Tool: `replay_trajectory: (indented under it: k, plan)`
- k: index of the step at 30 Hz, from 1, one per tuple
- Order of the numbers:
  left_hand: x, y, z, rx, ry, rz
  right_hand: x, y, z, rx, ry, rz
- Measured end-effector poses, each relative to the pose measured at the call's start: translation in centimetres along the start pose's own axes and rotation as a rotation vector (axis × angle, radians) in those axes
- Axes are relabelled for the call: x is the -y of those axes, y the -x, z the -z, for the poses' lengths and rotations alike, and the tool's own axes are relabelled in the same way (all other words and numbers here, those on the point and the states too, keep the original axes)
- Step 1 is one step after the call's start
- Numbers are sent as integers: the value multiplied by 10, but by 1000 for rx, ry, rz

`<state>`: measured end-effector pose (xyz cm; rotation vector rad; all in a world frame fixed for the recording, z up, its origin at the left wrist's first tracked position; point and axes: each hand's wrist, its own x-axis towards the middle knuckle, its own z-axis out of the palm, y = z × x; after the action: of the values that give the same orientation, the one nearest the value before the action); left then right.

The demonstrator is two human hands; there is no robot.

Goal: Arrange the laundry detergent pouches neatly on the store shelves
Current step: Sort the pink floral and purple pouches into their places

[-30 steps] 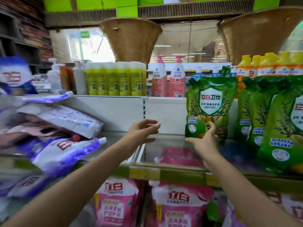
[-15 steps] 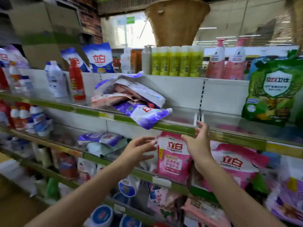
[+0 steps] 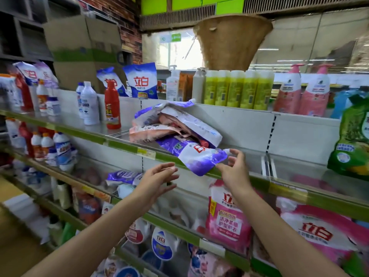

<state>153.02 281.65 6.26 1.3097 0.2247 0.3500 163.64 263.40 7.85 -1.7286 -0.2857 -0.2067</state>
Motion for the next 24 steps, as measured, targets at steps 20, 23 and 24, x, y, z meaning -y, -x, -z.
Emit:
replay_trajectory:
  k: [20, 23, 24]
  plan:
    - [-73, -151, -3, -120, -78, -179, 12, -189, -101, 132, 773, 481]
    - [-85, -165, 4, -149, -194, -214, 12, -200, -113, 147, 886, 521]
    - [-90, -169, 5, -152, -198, -221, 11, -201, -115, 134, 928, 539]
